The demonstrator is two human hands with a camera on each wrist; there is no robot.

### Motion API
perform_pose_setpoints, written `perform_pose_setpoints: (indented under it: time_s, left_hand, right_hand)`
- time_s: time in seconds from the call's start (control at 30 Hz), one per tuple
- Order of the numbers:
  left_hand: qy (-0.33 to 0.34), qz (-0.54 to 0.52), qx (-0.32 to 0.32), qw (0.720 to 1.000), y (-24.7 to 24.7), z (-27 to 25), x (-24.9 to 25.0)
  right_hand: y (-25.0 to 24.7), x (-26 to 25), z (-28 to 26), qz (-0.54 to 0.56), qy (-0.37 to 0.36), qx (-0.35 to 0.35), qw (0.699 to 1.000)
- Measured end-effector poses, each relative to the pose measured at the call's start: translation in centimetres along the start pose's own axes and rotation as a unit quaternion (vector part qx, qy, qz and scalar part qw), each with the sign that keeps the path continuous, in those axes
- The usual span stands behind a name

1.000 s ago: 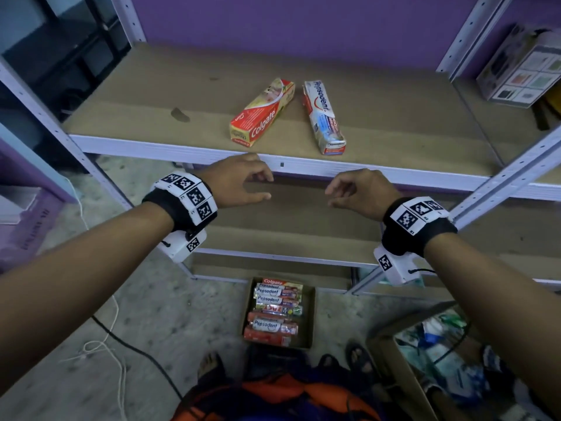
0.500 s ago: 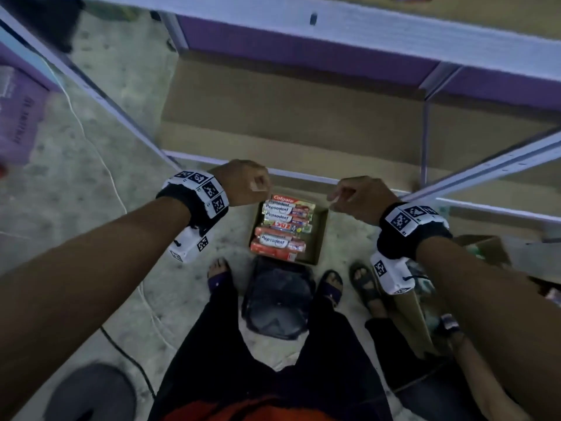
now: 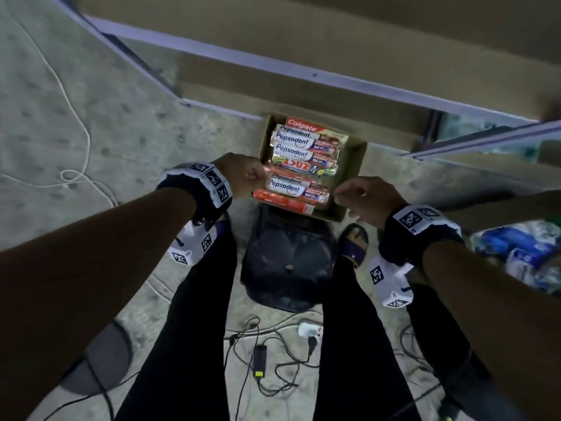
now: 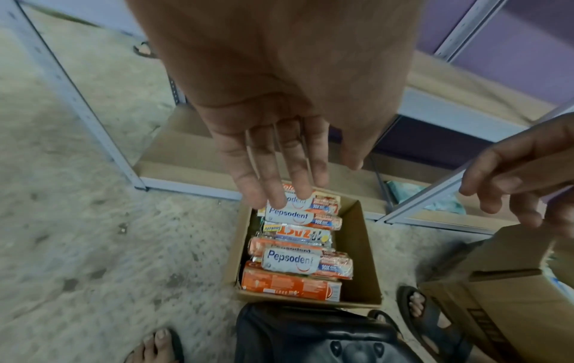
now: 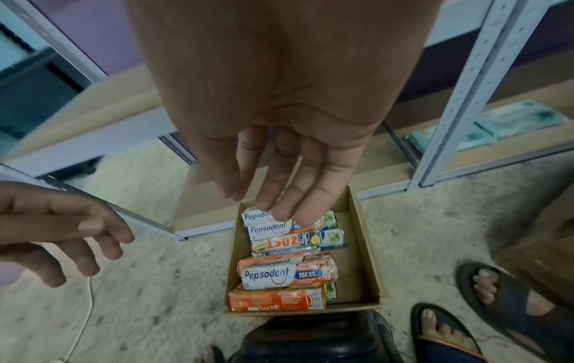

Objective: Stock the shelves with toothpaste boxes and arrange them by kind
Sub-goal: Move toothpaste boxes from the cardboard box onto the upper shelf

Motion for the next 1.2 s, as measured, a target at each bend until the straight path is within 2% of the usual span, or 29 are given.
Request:
perform_pose_setpoints:
  time_s: [0.1,0.33,0.5,0.6,0.77,0.87,1.0,1.2]
  left_hand:
    - [-0.003,-0.015,-0.001,1.000,2.8,3.8,-1.8]
    - [0.025,-0.031,0.042,0.998,8.7,12.0,-4.4]
    - [0.052,-0.053,0.089,0.993,11.2,15.7,-5.8]
    - [0.067,-0.062,0.097,0.991,12.3,17.6,-6.4]
    - [0.097,-0.057,0.102,0.988,13.8,19.8,-6.9]
    - [0.120,-0.069,0.107,0.985,14.2,20.5,-7.0]
    - [0.135,-0.065,0.079,0.985,15.0,21.2,-7.0]
    - [0.117,-0.041,0.053,0.991,16.0,22.0,-7.0]
  right_hand:
    - [2.0,2.7,4.0,-0.003,0.004,-0.004,1.000]
    - [5.7,8.7,13.7,-0.045,0.006,-0.009,0.999]
    - [8.4,12.3,19.4,-0.074,0.013,-0.041,0.996]
    - [9.2,13.9,22.2,-0.073,0.019,-0.031,0.997]
    - [10.1,15.6,25.7,-0.076,0.010,0.004,0.997]
    - [11.0,16.7,27.2,-0.072,0.035,-0.019,0.997]
    - [11.8,17.5,28.6,-0.077,0.045,-0.021,0.996]
    - [13.2,18.0,29.5,-0.087,0.031,-0.016,0.996]
Point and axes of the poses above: each hand's wrist, its own z-axis towards the middle knuckle, its own y-axis out of the palm, x = y × z, the point moved 8 cm from there along z, towards the middle knuckle, and after that the axes turned 10 degrees about -y, right-handed, at the moved point
